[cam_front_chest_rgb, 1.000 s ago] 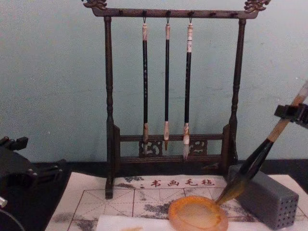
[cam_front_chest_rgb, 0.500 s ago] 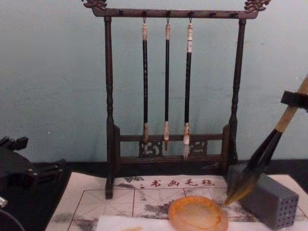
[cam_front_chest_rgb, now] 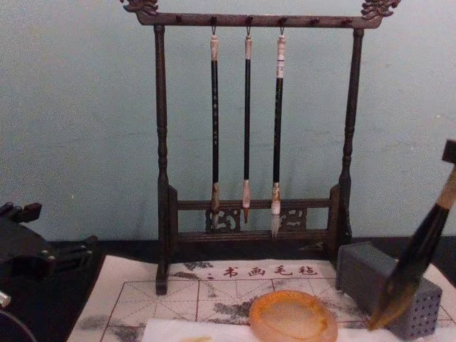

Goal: Pick up the brush from the inkstone, write on the paper, then place the brush back to its original position.

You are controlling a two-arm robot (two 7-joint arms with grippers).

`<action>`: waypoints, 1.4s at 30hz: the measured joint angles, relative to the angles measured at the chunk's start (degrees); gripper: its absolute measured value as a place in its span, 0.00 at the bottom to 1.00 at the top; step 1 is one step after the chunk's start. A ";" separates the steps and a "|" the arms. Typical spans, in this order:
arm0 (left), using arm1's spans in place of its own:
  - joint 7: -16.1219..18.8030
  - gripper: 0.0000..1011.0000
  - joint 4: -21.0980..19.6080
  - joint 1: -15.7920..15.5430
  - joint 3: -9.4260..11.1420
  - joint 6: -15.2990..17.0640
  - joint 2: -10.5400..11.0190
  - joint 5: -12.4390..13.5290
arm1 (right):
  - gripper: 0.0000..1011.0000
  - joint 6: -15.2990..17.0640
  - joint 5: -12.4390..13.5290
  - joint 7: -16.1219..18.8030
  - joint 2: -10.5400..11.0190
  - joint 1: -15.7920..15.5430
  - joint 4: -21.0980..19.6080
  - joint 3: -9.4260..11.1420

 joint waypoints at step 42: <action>0.00 0.99 0.00 0.00 0.00 0.00 0.00 0.00 | 0.20 0.21 -10.78 2.02 -2.24 -5.12 -2.38 1.91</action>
